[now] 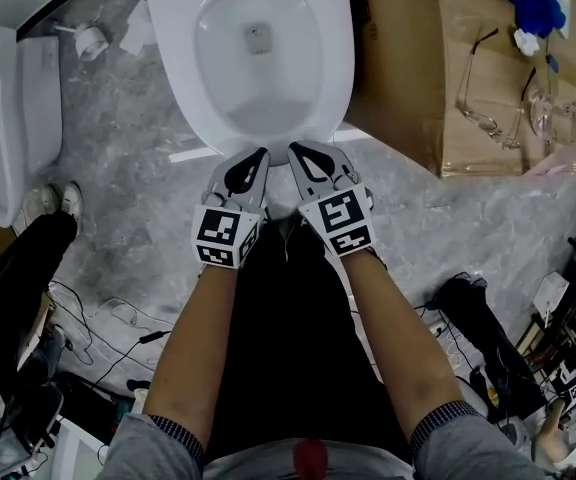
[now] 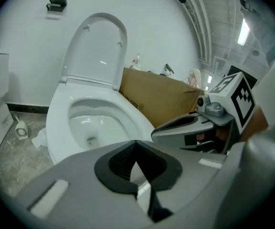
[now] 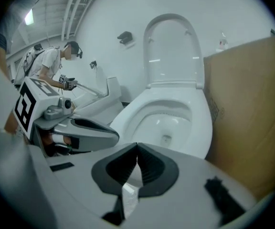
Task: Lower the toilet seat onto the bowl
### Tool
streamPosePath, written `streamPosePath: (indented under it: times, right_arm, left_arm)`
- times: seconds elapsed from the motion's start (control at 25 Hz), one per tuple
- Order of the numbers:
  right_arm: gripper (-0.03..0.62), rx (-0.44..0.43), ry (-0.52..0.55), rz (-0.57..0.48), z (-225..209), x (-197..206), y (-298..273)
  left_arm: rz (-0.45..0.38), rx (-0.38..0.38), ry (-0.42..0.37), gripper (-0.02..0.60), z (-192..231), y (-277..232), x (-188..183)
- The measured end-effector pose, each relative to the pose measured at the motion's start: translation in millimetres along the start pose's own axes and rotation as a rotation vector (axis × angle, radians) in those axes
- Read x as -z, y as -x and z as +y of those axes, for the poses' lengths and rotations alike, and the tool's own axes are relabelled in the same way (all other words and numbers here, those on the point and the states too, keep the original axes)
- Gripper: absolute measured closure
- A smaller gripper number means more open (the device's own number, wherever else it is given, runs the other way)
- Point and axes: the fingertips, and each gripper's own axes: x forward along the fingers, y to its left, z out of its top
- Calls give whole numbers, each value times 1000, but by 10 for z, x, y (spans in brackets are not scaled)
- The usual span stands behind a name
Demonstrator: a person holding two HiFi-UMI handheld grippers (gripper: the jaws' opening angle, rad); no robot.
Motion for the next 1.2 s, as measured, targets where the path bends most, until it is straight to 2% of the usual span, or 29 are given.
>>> streamPosePath:
  times: [0.24, 0.48, 0.64, 0.84, 0.96, 1.2]
  right_arm:
    - [579, 14, -11, -128, -13, -788, 448]
    - [577, 36, 4, -253, 143, -1727, 1089]
    - [577, 46, 13, -357, 350, -2393, 1626]
    - [577, 54, 106, -464, 580, -3194, 2197]
    - [577, 33, 138, -514, 772, -3578, 2527]
    - [577, -40, 219, -561, 1224, -4108, 3122]
  left_arm:
    - [-93, 29, -49, 576, -163, 295, -808]
    - [-197, 101, -207, 577, -444, 811, -1912]
    - [-269, 151, -184, 577, -656, 1336, -2578]
    - [-331, 168, -262, 577, -909, 1876, -3375]
    - [-352, 170, -295, 577, -1081, 2182, -3732]
    - [-422, 192, -311, 575, -1403, 2745, -4285]
